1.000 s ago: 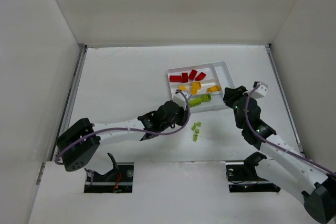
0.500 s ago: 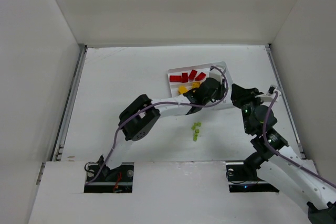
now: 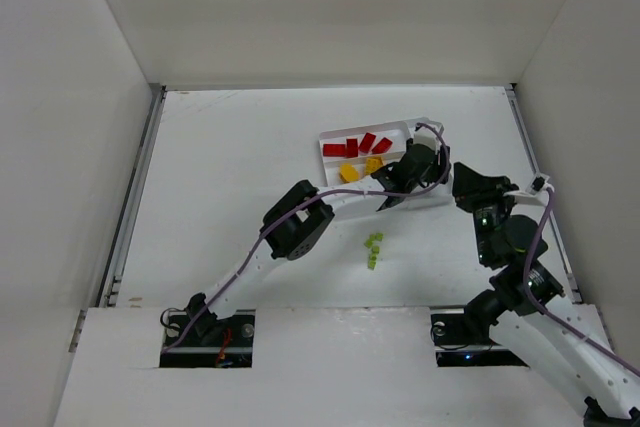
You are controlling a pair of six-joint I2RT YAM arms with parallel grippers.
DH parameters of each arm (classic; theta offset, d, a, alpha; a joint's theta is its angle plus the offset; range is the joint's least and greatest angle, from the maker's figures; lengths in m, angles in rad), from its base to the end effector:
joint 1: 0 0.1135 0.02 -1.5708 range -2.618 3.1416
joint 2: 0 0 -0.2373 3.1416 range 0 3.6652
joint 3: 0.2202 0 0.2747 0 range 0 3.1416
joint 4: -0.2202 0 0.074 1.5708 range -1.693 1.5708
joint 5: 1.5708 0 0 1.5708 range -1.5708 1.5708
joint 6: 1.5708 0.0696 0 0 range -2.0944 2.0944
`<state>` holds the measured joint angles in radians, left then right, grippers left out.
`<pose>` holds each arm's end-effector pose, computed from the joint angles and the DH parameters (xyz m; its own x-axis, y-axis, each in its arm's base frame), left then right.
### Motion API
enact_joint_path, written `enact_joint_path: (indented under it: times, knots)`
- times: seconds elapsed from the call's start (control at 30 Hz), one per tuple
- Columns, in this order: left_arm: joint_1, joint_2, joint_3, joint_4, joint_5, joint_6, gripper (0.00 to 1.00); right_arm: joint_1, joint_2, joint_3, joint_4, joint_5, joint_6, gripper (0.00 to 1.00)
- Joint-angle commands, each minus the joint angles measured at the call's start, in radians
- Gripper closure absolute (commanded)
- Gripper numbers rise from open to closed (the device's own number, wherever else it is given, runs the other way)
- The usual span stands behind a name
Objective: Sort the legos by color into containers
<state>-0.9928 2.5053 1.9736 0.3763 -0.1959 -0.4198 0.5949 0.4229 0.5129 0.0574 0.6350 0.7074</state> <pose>0.3462 -0.5059 0.1483 -0.3692 -0.1657 -0.9144 0.6198 0.6893 -0.3752 0.1837 0.0744 0.3138 0.1150 0.7096 -0.6952 -0.0526 0.7032 0.7090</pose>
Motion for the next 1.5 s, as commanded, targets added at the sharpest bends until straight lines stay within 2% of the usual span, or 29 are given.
enact_joint_path:
  times: [0.0, 0.13, 0.33, 0.43, 0.57, 0.73, 0.97, 1.23, 1.33, 1.47]
  knots:
    - [0.004, -0.04, 0.042, 0.015, -0.03, 0.01, 0.42, -0.007, -0.009, -0.002, -0.01, -0.018, 0.006, 0.74]
    - [0.026, -0.163, -0.109, 0.047, -0.06, 0.026, 0.44, -0.013, -0.001, -0.005, -0.01, -0.02, 0.006, 0.74]
    - [0.142, -0.527, -0.589, 0.142, -0.117, 0.0, 0.58, -0.019, 0.043, -0.028, 0.005, -0.035, 0.013, 0.73]
    - [0.193, -0.705, -0.819, 0.151, -0.148, -0.005, 0.6, -0.023, 0.089, -0.048, 0.025, -0.047, 0.02, 0.72]
    - [0.231, -0.815, -0.985, 0.106, -0.163, -0.025, 0.63, -0.039, 0.172, -0.062, 0.048, -0.064, 0.023, 0.7]
    - [0.239, -0.801, -1.021, 0.05, -0.204, -0.016, 0.66, -0.042, 0.269, -0.06, 0.065, -0.09, 0.023, 0.68]
    - [0.239, -0.728, -0.967, -0.016, -0.295, 0.003, 0.78, -0.034, 0.297, -0.077, 0.064, -0.093, 0.021, 0.65]
    - [0.234, -0.662, -0.949, -0.016, -0.26, 0.009, 0.8, -0.034, 0.329, -0.097, 0.076, -0.112, 0.024, 0.64]
    - [0.246, -0.648, -0.941, -0.02, -0.241, 0.0, 0.94, -0.034, 0.35, -0.096, 0.088, -0.109, 0.024, 0.64]
    - [0.265, -0.655, -0.964, -0.039, -0.255, 0.007, 0.97, -0.034, 0.355, -0.094, 0.09, -0.109, 0.024, 0.64]
